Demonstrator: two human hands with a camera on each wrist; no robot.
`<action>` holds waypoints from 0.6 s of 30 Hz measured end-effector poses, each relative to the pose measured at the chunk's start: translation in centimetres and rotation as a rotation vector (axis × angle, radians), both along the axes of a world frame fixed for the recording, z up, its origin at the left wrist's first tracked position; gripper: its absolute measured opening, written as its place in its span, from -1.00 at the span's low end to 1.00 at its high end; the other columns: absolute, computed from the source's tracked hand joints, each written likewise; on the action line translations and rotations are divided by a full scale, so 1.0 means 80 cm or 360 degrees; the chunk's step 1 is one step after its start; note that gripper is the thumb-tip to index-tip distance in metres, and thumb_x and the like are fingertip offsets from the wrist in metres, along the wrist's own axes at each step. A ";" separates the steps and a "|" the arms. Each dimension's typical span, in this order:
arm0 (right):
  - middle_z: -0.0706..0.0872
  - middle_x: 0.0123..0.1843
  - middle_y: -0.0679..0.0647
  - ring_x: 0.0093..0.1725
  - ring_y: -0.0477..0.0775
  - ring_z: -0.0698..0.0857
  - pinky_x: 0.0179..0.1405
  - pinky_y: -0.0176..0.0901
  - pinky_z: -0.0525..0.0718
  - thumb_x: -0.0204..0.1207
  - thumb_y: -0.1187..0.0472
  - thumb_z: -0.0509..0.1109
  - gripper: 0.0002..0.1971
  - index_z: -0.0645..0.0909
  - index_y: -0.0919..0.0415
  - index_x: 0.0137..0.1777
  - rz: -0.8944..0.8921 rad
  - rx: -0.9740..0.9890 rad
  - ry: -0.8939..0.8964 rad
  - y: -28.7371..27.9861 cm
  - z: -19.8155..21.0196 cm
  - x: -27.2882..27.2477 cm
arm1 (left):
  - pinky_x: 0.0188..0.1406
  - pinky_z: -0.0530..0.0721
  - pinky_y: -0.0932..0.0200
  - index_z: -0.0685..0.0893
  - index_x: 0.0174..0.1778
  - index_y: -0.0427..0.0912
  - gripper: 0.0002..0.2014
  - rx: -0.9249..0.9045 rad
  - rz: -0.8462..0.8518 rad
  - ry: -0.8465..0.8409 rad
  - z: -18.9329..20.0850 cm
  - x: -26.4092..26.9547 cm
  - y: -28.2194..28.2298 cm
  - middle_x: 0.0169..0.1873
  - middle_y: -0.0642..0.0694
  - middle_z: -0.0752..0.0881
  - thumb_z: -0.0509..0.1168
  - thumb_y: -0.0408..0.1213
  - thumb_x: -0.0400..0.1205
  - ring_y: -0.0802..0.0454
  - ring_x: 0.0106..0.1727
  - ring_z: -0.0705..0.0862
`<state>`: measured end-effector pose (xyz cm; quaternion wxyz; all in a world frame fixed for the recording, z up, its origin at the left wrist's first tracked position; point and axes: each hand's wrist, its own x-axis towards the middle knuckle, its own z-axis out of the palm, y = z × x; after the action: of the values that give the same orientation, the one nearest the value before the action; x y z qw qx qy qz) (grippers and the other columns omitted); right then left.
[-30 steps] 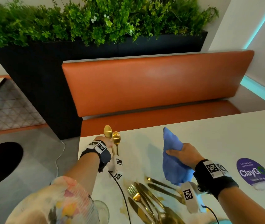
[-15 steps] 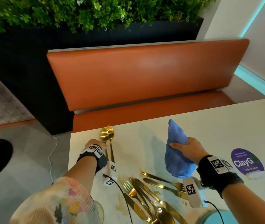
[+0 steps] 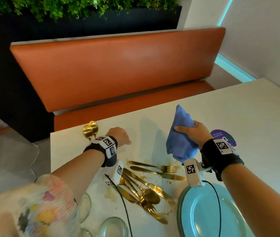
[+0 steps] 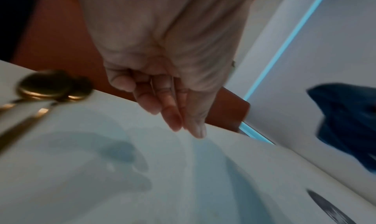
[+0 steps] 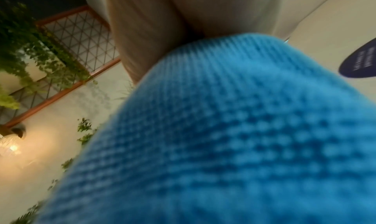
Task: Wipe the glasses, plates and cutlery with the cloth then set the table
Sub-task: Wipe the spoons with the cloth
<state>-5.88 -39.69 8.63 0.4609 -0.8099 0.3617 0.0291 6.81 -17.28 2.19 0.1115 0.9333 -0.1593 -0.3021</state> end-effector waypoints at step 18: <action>0.70 -0.19 0.10 -0.09 0.19 0.67 -0.05 -0.03 0.58 0.37 -0.07 0.50 -0.71 0.57 0.14 -0.21 -0.0067 0.0006 0.0034 -0.045 -0.025 -0.112 | 0.42 0.24 0.03 0.69 0.07 -0.09 -0.84 0.0840 -0.1322 -0.0198 -0.031 -0.140 -0.055 0.16 -0.08 0.70 0.27 -0.29 0.61 -0.06 0.26 0.60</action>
<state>-14.87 -43.25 6.66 0.4591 -0.8008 0.3836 0.0286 -4.36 -21.70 -0.26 -0.2681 0.8036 -0.4422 -0.2946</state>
